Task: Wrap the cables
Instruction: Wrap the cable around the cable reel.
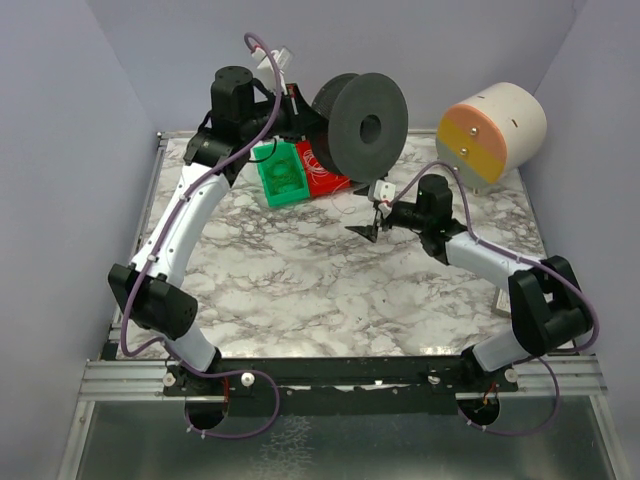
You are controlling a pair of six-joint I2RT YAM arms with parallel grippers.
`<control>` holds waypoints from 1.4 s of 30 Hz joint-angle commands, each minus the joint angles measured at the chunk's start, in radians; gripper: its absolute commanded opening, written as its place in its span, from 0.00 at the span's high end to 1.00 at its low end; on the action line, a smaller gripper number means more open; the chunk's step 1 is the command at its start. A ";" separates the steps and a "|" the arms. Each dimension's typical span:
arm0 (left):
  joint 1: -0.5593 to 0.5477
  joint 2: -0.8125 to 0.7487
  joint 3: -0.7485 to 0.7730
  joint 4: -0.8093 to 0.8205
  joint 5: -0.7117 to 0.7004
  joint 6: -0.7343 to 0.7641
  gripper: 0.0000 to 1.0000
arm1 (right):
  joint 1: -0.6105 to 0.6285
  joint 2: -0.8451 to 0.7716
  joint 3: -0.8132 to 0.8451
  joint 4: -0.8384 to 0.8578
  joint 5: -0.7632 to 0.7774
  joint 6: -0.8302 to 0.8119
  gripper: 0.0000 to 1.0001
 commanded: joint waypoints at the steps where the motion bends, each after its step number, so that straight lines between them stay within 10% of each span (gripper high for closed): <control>1: 0.025 -0.089 -0.047 0.149 0.084 -0.133 1.00 | 0.012 -0.011 -0.041 0.002 0.014 -0.026 0.12; 15: 0.027 -0.111 -0.139 0.190 0.066 -0.164 1.00 | 0.117 0.065 0.064 -0.116 0.155 -0.065 0.21; 17: 0.030 -0.113 -0.136 0.189 0.065 -0.163 1.00 | 0.119 0.072 0.072 -0.133 0.143 -0.065 0.39; 20: 0.038 -0.116 -0.125 0.176 0.057 -0.153 1.00 | 0.119 0.081 0.101 -0.188 0.145 -0.071 0.97; 21: 0.042 -0.118 -0.121 0.174 0.057 -0.150 1.00 | 0.118 0.078 0.100 -0.183 0.163 -0.059 0.99; 36: 0.095 -0.172 -0.107 0.155 0.156 -0.063 1.00 | -0.147 0.084 0.040 0.006 0.106 0.391 0.99; 42: 0.055 -0.159 -0.064 -0.040 0.045 0.224 1.00 | -0.267 0.117 0.252 -0.294 -0.183 0.484 0.99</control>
